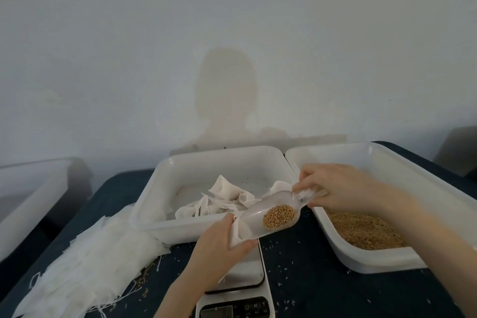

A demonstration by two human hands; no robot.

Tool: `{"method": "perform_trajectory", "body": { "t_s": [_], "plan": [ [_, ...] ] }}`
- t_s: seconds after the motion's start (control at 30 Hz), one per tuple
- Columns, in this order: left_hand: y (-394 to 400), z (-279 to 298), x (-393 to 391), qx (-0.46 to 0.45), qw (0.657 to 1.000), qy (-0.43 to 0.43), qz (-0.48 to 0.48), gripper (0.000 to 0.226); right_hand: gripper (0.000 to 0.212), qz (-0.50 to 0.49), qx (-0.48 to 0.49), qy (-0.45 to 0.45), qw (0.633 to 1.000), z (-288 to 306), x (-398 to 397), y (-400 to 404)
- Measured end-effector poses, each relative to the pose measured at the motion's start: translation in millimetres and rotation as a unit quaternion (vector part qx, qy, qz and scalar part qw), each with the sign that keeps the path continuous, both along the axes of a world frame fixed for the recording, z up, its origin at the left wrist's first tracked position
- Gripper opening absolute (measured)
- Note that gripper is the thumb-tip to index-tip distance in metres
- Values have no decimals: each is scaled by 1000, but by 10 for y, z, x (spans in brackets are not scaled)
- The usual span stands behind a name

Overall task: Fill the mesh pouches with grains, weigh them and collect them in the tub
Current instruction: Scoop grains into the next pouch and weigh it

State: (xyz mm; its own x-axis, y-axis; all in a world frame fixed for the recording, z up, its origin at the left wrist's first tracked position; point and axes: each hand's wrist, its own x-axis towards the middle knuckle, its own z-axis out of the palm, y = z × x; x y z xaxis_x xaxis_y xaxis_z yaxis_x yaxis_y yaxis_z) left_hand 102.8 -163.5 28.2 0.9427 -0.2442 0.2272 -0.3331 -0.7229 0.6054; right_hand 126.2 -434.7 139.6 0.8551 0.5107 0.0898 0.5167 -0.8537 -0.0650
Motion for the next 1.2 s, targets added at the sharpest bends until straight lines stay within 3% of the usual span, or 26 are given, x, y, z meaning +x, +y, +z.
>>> {"method": "perform_trajectory", "body": {
  "t_s": [0.23,0.43,0.57,0.8,0.97,1.2],
  "plan": [
    [-92,-74,62,2,999,27,29,74,35,31,-11,-59,998,55,-46,151],
    [-171,-130,83,-30,997,39,64,61,45,53,-115,-204,971,114,-88,384],
    [-211,-143,93,-77,993,29,88,59,47,82,-96,-335,934,177,-132,527],
    [-211,-123,120,-78,991,5,111,53,38,78,-139,-398,903,195,-67,662],
    [-211,-57,109,-71,994,15,85,51,56,19,-157,-235,959,142,153,504],
    [-224,52,177,-141,986,54,69,26,35,-75,7,7,997,-193,328,-10]
  ]
}}
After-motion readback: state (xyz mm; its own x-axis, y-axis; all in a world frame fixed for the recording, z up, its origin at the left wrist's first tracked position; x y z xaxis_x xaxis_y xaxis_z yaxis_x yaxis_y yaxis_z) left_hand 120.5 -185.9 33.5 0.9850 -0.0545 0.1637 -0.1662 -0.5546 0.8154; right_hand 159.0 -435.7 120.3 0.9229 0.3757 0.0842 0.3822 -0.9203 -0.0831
